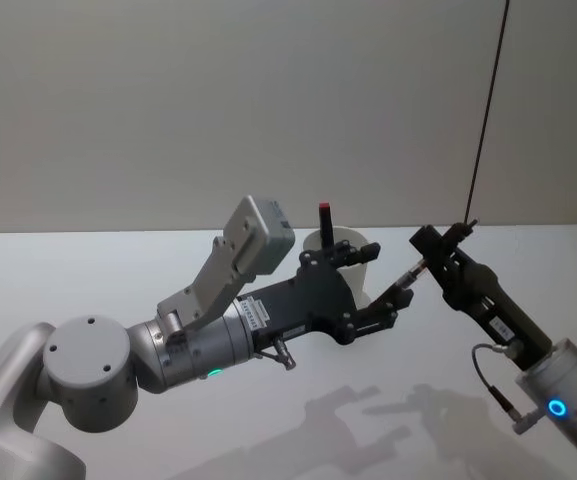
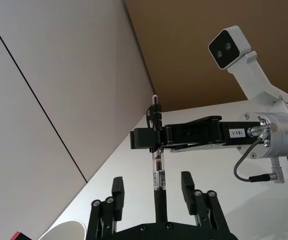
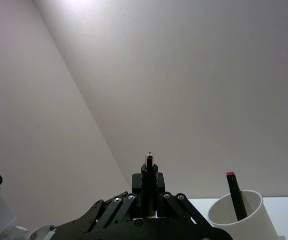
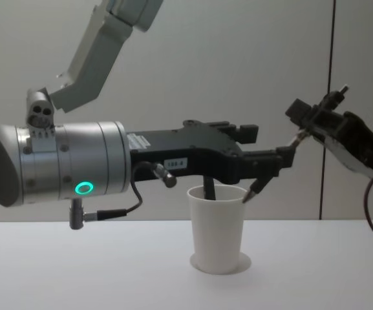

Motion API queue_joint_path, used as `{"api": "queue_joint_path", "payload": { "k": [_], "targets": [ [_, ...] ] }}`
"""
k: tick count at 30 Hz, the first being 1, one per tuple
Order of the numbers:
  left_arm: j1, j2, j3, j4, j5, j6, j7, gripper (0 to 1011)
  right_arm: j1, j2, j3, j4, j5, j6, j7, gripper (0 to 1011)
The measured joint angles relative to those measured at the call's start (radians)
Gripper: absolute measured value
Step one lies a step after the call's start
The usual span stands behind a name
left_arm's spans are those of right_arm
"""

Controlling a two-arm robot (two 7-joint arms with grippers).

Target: Place the pen into the pen holder.

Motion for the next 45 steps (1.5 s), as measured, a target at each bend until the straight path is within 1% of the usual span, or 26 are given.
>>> {"api": "queue_joint_path", "payload": {
  "k": [1,2,4,7,8,9,11,21,28,37,45],
  "targets": [
    [0.0,0.0,0.0,0.0,0.0,0.0,0.0,739,0.0,0.001,0.0,-0.001,-0.001,0.0,-0.001,132],
    [0.0,0.0,0.0,0.0,0.0,0.0,0.0,739,0.0,0.001,0.001,-0.001,-0.002,-0.001,-0.001,132],
    [0.0,0.0,0.0,0.0,0.0,0.0,0.0,844,0.0,0.005,0.003,-0.004,-0.005,-0.002,-0.004,132],
    [0.0,0.0,0.0,0.0,0.0,0.0,0.0,918,0.0,0.01,0.006,-0.007,-0.011,-0.003,-0.008,132],
    [0.0,0.0,0.0,0.0,0.0,0.0,0.0,918,-0.001,0.013,0.008,-0.009,-0.014,-0.004,-0.011,132],
    [0.0,0.0,0.0,0.0,0.0,0.0,0.0,961,-0.001,0.015,0.008,-0.01,-0.015,-0.004,-0.012,132],
    [0.0,0.0,0.0,0.0,0.0,0.0,0.0,1003,-0.001,0.018,0.011,-0.013,-0.02,-0.004,-0.015,132],
    [0.0,0.0,0.0,0.0,0.0,0.0,0.0,1000,-0.001,0.043,0.028,-0.029,-0.047,-0.003,-0.034,132],
    [0.0,0.0,0.0,0.0,0.0,0.0,0.0,1000,0.012,0.057,0.039,-0.032,-0.071,0.004,-0.043,132],
    [0.0,0.0,0.0,0.0,0.0,0.0,0.0,1000,0.051,0.068,0.053,-0.016,-0.104,0.018,-0.045,132],
    [0.0,0.0,0.0,0.0,0.0,0.0,0.0,1000,0.1,0.072,0.064,0.015,-0.13,0.028,-0.041,132]
  ]
}}
